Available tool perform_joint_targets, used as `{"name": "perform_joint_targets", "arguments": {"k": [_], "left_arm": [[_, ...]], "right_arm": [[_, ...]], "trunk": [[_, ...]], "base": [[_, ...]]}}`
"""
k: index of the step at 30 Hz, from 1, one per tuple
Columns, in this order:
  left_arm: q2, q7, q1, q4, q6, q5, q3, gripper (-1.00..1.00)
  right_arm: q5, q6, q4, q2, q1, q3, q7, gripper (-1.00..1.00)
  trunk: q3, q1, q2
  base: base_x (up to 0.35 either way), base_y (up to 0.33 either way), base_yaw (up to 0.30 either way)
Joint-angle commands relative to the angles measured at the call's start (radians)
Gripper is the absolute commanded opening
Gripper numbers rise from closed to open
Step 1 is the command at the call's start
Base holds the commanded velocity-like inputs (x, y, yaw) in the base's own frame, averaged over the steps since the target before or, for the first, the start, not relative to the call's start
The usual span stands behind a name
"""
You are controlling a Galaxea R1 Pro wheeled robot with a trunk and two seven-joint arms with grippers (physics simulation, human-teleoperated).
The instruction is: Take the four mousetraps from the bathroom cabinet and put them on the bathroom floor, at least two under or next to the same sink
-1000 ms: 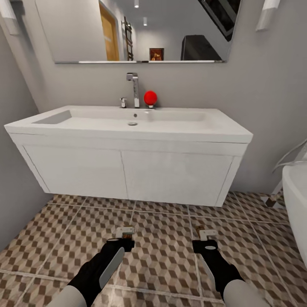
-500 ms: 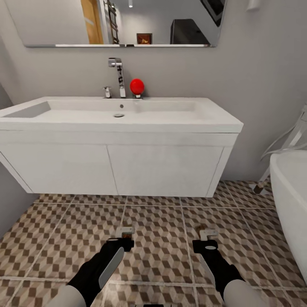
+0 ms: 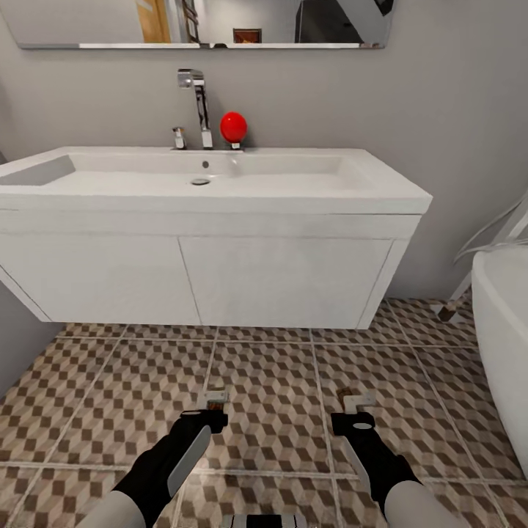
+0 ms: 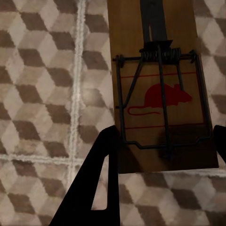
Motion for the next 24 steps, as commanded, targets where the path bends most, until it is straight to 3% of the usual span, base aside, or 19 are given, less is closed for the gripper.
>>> {"name": "perform_joint_targets", "arguments": {"k": [1,16,18,21,24], "left_arm": [[0.003,0.009,-0.001,-0.002,0.001,0.009,-0.003,-1.0],[0.03,0.008,-0.001,-0.018,-0.003,0.007,-0.002,-1.0],[0.048,0.008,-0.003,-0.021,-0.003,0.005,-0.001,-1.0],[0.099,0.002,-0.016,-0.023,-0.004,0.008,0.0,-1.0],[0.122,-0.001,-0.022,-0.025,-0.004,0.011,0.005,-1.0]], "right_arm": [[0.011,0.006,-0.002,0.002,0.0,-0.005,0.001,-1.0],[0.011,0.015,-0.003,0.006,-0.001,0.001,-0.001,-1.0],[0.011,0.016,-0.006,0.017,-0.002,0.002,-0.002,-1.0],[0.01,0.018,-0.01,0.038,-0.009,0.002,-0.011,-1.0],[0.008,0.016,-0.01,0.045,-0.017,0.002,-0.023,-1.0]], "trunk": [[-0.005,0.0,-0.001],[-0.063,0.007,-0.004],[-0.071,0.008,-0.005],[-0.082,0.009,-0.005],[-0.094,0.011,-0.006]], "base": [[0.0,0.0,0.0],[0.0,0.0,0.0],[0.0,0.0,0.0],[0.0,0.0,0.0],[0.0,0.0,0.0]]}}
